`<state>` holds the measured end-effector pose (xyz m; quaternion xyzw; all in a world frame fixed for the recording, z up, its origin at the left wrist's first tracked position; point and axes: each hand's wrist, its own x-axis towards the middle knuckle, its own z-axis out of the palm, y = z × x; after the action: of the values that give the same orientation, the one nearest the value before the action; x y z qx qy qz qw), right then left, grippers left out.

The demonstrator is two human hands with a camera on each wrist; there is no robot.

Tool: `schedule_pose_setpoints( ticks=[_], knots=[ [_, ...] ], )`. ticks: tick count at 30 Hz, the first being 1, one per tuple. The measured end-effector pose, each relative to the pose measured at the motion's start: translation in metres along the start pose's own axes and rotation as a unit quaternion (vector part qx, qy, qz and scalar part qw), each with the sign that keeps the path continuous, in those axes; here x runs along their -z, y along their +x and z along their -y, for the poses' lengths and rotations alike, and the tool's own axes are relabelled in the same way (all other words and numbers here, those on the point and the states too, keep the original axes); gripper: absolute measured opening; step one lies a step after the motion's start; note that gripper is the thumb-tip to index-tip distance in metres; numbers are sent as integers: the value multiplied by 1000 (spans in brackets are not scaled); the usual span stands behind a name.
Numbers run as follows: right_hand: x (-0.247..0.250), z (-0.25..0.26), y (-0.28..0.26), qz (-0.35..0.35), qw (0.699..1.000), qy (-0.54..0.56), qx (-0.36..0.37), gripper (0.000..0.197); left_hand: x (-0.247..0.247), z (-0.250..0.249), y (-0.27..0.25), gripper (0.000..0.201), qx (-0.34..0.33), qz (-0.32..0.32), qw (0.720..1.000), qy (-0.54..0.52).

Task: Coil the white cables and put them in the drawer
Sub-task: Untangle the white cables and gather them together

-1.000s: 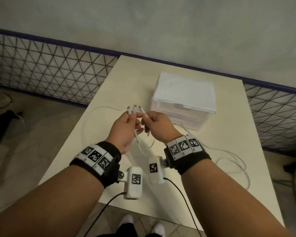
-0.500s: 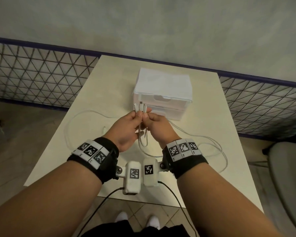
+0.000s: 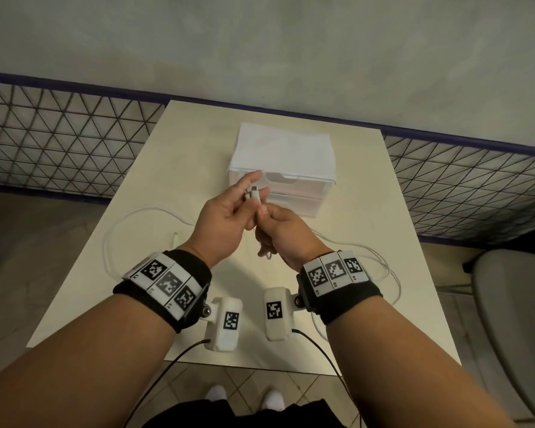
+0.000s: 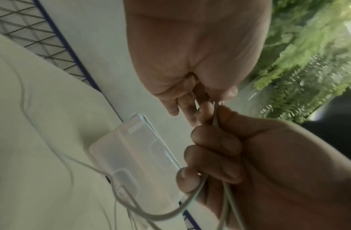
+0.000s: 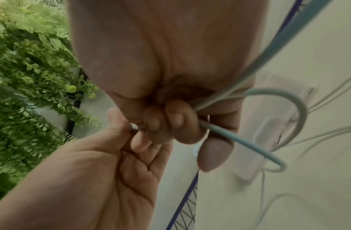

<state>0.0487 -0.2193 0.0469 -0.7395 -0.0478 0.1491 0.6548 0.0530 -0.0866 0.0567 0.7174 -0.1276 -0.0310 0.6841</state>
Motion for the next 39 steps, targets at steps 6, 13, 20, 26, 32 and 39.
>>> schedule_pose_setpoints(
  ticks=[6,13,20,26,32,39],
  knots=[
    [-5,9,-2,-7,999,54,0,38,-3,-5,8,27,-18,0,999,47],
    [-3,4,11,-65,998,-20,10,40,-7,0,12,26,102,39,993,-54],
    [10,-2,-2,24,985,-170,10,33,5,-12,24,29,118,-71,964,-227],
    [42,-27,-11,82,909,-406,-49,27,12,-1,26,28,70,-154,979,-110],
    [73,-54,-18,18,862,-491,-123,17,35,8,35,25,49,-179,980,72],
    [45,-23,-5,-22,886,-463,12,32,-9,28,13,29,26,80,941,327]
  ],
)
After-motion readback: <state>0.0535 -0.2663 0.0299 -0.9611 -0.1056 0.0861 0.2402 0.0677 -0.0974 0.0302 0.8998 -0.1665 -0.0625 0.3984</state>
